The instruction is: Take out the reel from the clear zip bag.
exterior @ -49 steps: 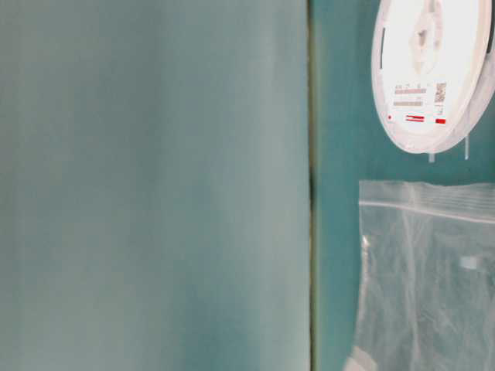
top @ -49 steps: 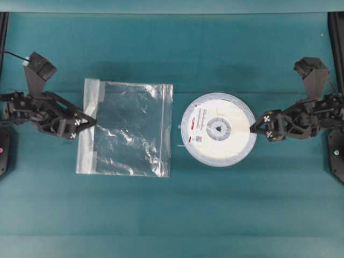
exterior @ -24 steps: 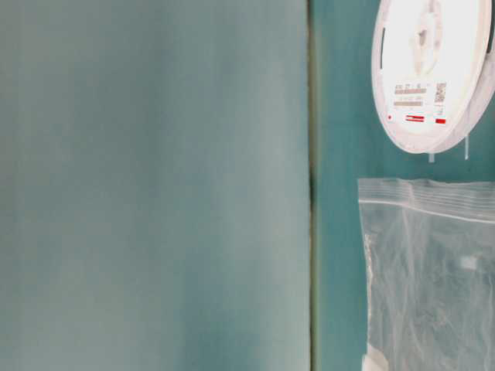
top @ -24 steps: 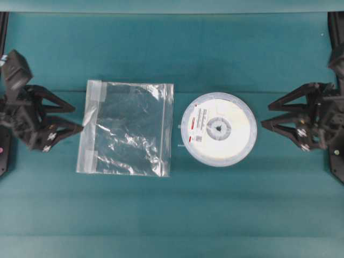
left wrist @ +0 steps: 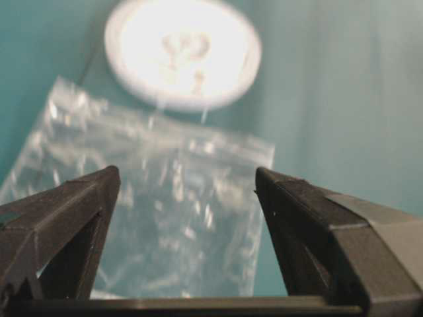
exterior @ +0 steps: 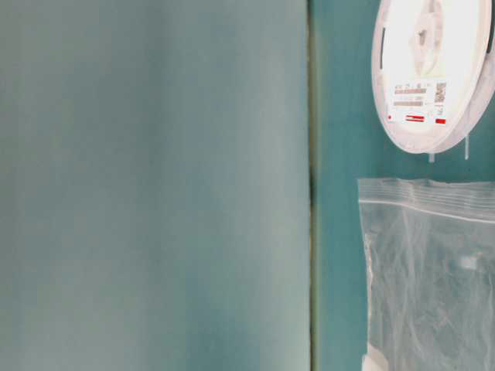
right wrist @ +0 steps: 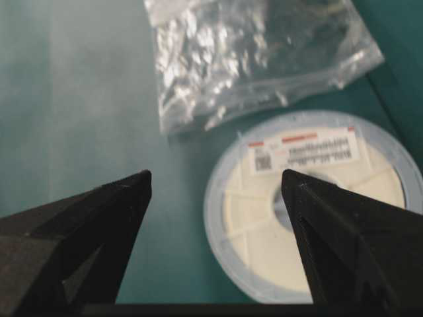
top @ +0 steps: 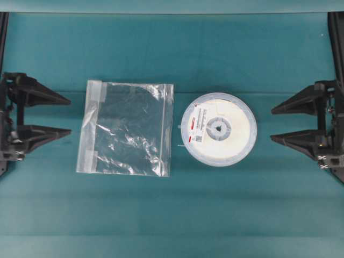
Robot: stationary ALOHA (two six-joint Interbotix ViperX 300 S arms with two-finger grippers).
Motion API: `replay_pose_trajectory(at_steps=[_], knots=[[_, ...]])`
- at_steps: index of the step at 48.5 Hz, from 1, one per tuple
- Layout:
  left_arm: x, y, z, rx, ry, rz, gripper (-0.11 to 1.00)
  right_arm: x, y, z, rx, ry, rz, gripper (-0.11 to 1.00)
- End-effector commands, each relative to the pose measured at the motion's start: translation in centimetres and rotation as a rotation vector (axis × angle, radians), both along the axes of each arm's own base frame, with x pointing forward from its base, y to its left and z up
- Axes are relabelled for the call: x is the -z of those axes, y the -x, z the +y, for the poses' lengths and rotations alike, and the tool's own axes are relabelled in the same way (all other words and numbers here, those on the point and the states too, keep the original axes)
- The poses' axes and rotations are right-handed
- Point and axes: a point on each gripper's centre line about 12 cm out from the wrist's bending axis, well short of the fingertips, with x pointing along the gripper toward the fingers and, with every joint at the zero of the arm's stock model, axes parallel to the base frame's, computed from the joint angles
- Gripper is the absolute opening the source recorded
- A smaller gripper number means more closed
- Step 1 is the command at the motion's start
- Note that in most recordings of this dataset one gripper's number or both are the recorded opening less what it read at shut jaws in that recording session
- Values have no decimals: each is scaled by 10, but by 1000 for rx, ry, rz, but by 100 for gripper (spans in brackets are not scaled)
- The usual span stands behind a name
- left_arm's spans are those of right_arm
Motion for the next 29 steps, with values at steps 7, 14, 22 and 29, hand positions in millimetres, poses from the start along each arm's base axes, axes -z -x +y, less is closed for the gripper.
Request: replay_pose_trajectory(at_steps=[7,14,22,29], knots=[[-24,3,-4,19,-15,-85,87,-27,6,1,-13,30,-113,94],[-27,4,-6,30,-11,-99,87,-39,15,0,-16,54,-168,94],[-32,6,-8,37,-12,-119,87,-44,20,0,-17,68,-196,94],[-35,7,-8,38,-17,-131,87,-43,21,0,-19,67,-196,94]])
